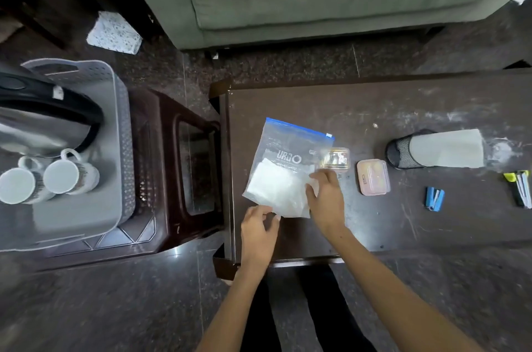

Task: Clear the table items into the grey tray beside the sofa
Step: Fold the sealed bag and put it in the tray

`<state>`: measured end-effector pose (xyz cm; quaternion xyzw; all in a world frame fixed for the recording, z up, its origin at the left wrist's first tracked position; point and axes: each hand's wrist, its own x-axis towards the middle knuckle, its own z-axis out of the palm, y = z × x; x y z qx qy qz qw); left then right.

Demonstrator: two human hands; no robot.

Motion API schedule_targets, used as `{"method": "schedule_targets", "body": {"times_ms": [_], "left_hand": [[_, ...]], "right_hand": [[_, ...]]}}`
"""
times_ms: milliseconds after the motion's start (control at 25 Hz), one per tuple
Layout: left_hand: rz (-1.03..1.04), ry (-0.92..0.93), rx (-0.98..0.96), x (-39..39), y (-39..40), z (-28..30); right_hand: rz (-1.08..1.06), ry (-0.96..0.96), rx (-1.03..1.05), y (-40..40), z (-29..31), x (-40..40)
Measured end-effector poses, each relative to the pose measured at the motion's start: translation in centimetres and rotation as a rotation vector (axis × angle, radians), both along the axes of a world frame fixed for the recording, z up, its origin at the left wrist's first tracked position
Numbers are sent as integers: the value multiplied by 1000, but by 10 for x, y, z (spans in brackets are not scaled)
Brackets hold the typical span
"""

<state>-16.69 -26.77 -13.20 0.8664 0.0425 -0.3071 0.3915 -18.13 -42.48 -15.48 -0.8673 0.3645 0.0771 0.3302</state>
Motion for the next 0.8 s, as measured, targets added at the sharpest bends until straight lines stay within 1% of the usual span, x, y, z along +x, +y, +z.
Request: {"method": "schedule_targets", "body": {"times_ms": [120,240,360,440,520,560,640,720,800], "left_hand": [[1,21,27,4,-13,-12],[14,17,31,11,-22,-18],[18,2,28,21,-28,-20],[33,28,10,26,-30,-20],[74,60,-25,30,-31,-20],[93,66,-43,31,-32,-19],[144,47,-60,34,-31,-16],[223,-6,-50,39,-26,-12],[313,-37,-75,44,-18,-9]], "right_hand": [[-115,-10,-21,-14,-6,21],[-193,13,34,-25,-6,34],[-240,108,10,-29,-6,39],[-309,188,51,-30,-5,40],[-320,192,102,-31,-5,39],[-296,156,119,-32,-3,39],[-206,24,177,-32,5,40],[-111,-140,310,-31,18,40],[-61,-240,482,-37,33,37]]}}
